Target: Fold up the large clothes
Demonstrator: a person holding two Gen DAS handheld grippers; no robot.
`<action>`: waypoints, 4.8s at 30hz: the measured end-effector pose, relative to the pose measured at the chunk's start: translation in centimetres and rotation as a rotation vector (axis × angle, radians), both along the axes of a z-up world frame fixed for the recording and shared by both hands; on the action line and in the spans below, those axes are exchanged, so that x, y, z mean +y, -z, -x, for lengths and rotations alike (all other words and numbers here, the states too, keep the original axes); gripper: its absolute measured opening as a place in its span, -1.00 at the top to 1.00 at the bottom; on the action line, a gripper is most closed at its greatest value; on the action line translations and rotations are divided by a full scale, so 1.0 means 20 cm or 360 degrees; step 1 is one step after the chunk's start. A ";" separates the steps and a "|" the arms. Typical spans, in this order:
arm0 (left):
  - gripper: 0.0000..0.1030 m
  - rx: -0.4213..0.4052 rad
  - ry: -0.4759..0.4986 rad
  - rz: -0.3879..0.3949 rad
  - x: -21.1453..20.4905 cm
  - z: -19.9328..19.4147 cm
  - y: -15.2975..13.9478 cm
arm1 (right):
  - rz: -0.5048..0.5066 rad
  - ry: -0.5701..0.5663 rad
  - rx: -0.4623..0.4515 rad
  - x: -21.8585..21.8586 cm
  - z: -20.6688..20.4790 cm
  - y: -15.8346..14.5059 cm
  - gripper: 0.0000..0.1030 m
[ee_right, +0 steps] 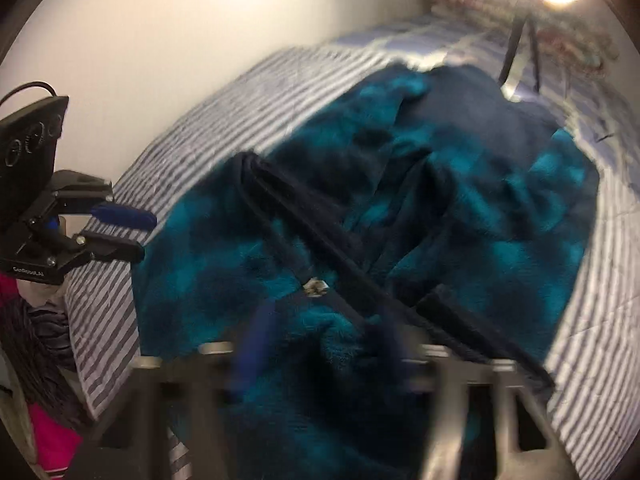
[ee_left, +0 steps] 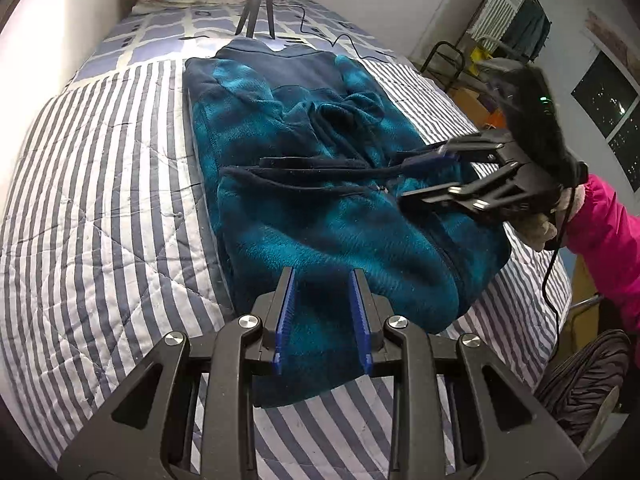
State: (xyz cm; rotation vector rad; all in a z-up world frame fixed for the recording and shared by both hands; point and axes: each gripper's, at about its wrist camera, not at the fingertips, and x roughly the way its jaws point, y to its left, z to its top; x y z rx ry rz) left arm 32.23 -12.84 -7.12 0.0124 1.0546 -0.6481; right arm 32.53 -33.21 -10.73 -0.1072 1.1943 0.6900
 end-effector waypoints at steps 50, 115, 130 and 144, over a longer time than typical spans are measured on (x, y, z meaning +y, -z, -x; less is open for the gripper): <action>0.49 -0.0259 -0.0241 -0.0058 -0.01 -0.86 -0.17 | -0.0068 0.0848 -0.0370 -0.73 -0.34 -0.28 0.43; 0.91 -0.0377 -0.0192 0.0294 -0.08 -1.08 -0.26 | -0.0303 0.0792 -0.0531 -0.80 -0.55 -0.29 0.89; 0.91 -0.0381 -0.0125 0.0178 0.07 -0.33 -0.31 | -0.0240 0.0713 -0.0453 -0.65 0.27 -0.36 0.89; 0.91 -0.0297 -0.0082 -0.0016 0.07 0.10 -0.08 | -0.0027 0.0671 -0.0420 -0.54 0.62 -0.23 0.89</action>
